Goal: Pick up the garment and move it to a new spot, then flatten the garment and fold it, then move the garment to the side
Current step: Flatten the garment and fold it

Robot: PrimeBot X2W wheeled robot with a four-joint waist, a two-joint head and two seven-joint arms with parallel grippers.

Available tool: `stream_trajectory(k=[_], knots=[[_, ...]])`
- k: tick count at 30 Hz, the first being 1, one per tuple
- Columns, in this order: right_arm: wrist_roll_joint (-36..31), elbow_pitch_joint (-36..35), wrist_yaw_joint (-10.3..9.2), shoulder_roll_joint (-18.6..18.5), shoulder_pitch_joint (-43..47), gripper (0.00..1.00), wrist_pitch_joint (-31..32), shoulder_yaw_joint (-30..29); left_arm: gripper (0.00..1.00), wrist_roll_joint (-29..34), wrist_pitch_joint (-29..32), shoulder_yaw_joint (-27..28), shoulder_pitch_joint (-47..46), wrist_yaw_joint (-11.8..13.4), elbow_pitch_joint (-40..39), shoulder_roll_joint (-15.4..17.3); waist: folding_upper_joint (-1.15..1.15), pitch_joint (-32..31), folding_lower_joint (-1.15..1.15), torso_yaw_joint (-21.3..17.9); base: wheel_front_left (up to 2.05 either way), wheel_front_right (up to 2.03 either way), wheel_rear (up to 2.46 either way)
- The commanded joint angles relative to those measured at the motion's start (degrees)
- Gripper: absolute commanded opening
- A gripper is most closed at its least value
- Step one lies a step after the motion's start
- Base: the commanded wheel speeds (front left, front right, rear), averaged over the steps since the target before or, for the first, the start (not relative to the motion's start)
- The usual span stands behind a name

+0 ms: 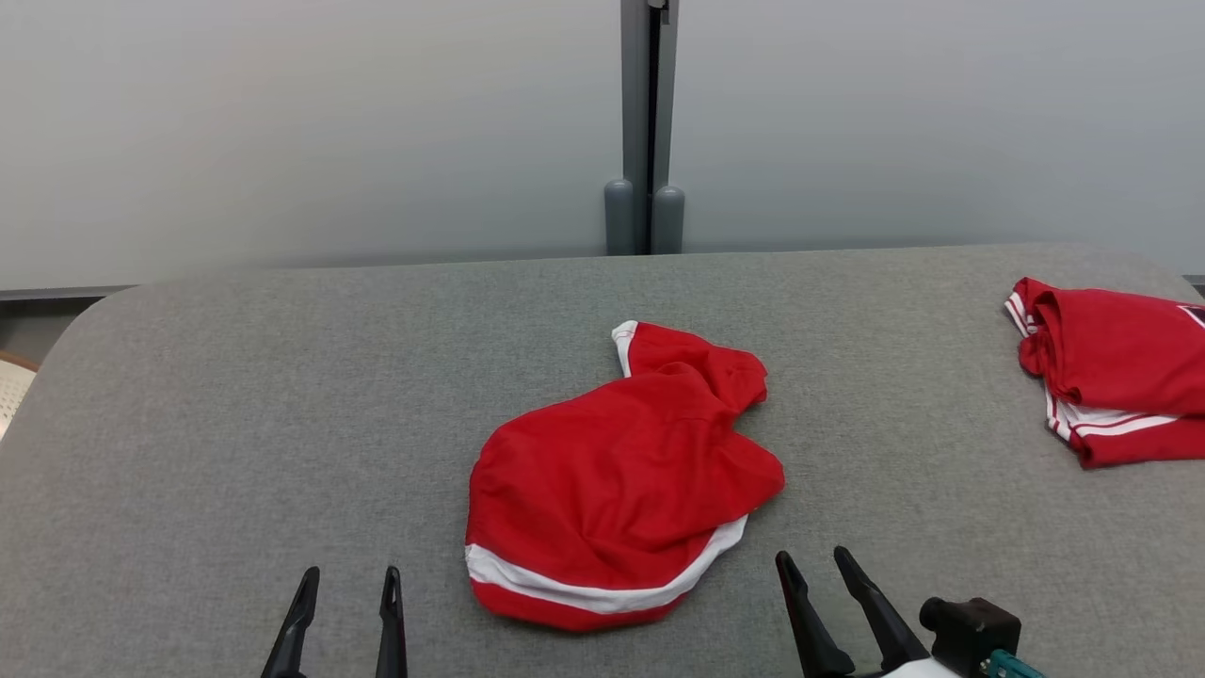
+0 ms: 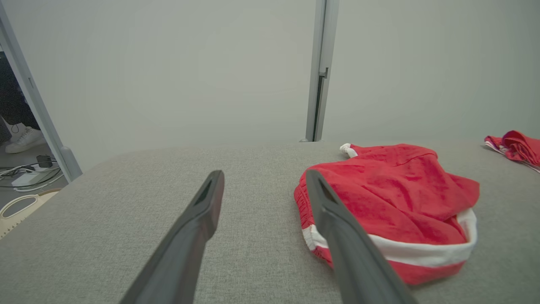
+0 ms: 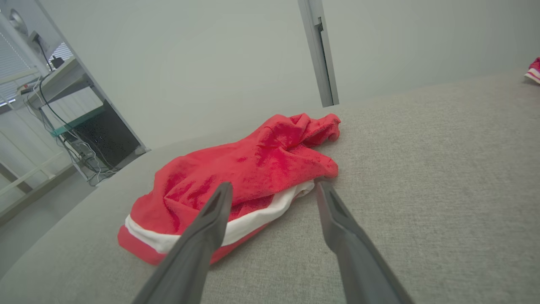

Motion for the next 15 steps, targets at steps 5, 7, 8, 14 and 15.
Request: stream_trajectory(k=[5, 7, 8, 14, 15], knots=[[11.7, 8.2, -0.03, 0.8, -5.5, 1.0, 0.0, 3.4, 1.0, 1.1, 0.0, -2.1, -1.9, -0.5, 0.8, 0.2, 0.0, 1.1, 0.0, 4.4, 0.0, 0.0, 0.0], [14.1, 10.3, -0.03, 0.7, -6.9, 1.0, 0.0, 5.5, 1.0, 1.4, 0.0, -2.8, -2.2, -0.5, 1.0, 0.2, 0.0, 1.4, 0.0, 5.6, 0.0, 0.0, 0.0], [14.9, 11.3, -0.03, 0.7, -7.5, 1.0, 0.0, 6.4, 1.0, 1.5, 0.0, -3.1, -2.2, -0.5, 1.1, 0.2, 0.0, 1.6, 0.0, 6.2, 0.0, 0.0, 0.0], [16.8, 17.9, -0.03, 0.6, -11.6, 0.16, 0.0, 11.8, 1.0, 1.7, 0.0, -3.6, -3.1, -0.3, 1.1, 0.2, 0.0, 3.3, 0.0, 8.4, 0.0, 0.0, 0.0], [17.0, 18.8, -0.03, 0.4, -12.3, 0.0, 0.0, 12.5, 1.0, 1.6, 0.0, -3.6, -3.4, -0.2, 1.1, 0.2, 0.0, 3.7, 0.0, 8.6, 0.0, 0.0, 0.0]])
